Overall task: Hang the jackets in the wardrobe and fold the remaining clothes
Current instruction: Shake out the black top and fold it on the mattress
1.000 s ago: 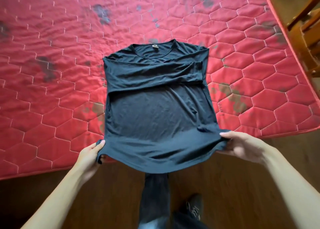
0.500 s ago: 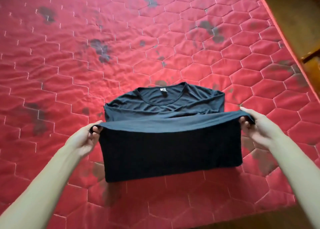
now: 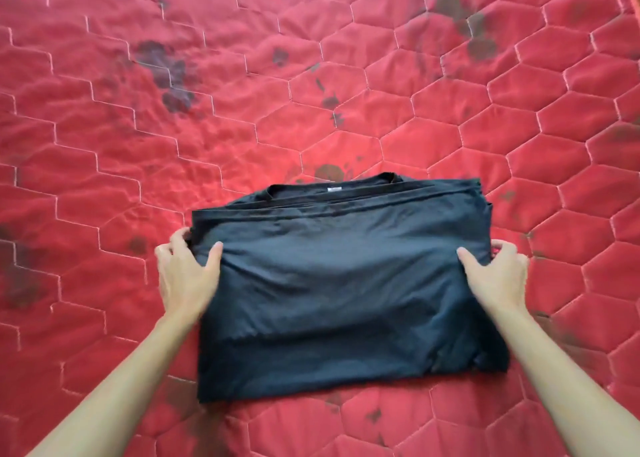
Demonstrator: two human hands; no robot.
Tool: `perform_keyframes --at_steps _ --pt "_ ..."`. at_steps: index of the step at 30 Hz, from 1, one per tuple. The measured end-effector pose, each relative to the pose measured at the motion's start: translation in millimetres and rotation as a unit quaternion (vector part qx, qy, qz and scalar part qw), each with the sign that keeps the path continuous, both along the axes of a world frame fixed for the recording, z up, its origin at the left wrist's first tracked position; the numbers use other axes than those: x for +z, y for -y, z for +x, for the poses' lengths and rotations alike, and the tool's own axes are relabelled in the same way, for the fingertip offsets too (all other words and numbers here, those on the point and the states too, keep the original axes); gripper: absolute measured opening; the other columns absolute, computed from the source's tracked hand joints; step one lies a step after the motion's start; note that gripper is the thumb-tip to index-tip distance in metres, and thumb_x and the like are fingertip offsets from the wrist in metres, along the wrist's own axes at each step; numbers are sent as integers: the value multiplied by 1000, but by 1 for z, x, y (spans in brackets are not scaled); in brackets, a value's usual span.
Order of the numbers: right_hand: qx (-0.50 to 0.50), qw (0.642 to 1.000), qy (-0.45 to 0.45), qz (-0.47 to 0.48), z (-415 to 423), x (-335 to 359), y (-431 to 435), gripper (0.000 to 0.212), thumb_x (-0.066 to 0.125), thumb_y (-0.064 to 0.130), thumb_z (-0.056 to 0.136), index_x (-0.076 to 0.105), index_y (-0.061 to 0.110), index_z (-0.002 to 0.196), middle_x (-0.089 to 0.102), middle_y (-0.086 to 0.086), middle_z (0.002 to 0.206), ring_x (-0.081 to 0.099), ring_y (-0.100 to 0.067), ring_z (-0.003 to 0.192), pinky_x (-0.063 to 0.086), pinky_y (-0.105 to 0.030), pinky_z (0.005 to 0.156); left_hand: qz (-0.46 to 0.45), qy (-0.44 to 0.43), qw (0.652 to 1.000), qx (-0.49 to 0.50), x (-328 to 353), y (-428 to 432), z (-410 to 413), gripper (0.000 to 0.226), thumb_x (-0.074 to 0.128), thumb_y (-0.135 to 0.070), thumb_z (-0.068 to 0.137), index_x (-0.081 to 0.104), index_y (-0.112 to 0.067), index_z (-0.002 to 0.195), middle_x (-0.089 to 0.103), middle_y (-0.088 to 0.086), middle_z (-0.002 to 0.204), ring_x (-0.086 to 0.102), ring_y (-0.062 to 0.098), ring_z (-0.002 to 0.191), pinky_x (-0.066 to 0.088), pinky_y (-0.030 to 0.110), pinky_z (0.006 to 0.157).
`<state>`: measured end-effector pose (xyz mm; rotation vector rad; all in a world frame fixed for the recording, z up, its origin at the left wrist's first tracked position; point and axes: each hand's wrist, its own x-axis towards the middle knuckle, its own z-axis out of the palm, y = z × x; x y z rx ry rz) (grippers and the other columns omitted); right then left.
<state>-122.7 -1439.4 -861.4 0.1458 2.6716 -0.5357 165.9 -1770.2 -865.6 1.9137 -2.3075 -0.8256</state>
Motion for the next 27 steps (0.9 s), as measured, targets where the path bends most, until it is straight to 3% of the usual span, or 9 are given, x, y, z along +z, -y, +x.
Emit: perform_keyframes --at_steps 4,8,13,17,21,24,25,27 --pt "-26 999 30 -27 3 3 -18 61 75 40 85 53 4 128 66 -19 115 56 -37 117 39 -44 101 2 -40 996 74 -3 2 -3 43 69 -34 91 58 -7 123 67 16 107 58 34 111 38 41 98" --pt "-11 992 111 -66 4 4 -35 45 77 55 77 65 18 99 73 -3 103 67 -26 103 50 -43 95 4 -38 993 115 -1 -6 3 58 70 -49 86 53 -7 122 65 15 107 57 35 112 40 45 99" --pt "1 972 185 -143 20 5 -54 25 83 35 77 75 19 95 76 10 91 70 -13 92 55 -38 87 80 44 984 156 7 -54 24 73 68 -68 78 50 -12 122 63 15 118 55 38 117 42 47 97" --pt "4 957 216 -193 24 13 -63 21 82 27 80 76 19 98 74 16 89 67 3 81 50 -16 71 146 97 977 119 5 -79 52 67 64 -77 75 64 -17 104 69 10 108 60 38 111 45 45 89" --pt "68 943 284 -162 26 16 -81 27 84 25 78 73 20 102 75 10 96 67 4 83 50 -14 70 231 23 970 77 7 -95 83 41 73 -67 74 74 -28 87 76 -7 91 68 22 96 52 41 86" --pt "109 934 318 -120 29 18 -96 11 83 23 79 75 17 84 74 10 78 65 5 64 46 -7 56 268 -56 959 72 14 -110 97 21 81 -45 77 75 -29 88 75 -18 84 69 8 93 52 29 83" --pt "110 935 318 -114 30 18 -101 12 83 25 79 76 16 81 74 11 73 65 0 67 48 -9 57 266 -71 959 74 17 -113 98 15 80 -37 80 74 -27 91 74 -19 84 67 7 92 50 27 81" --pt "90 940 302 -130 29 20 -110 17 81 30 80 79 14 85 77 8 81 67 -8 79 54 -22 76 259 -98 957 90 22 -117 100 14 75 -30 87 73 -20 97 73 -12 89 65 10 88 48 30 78"
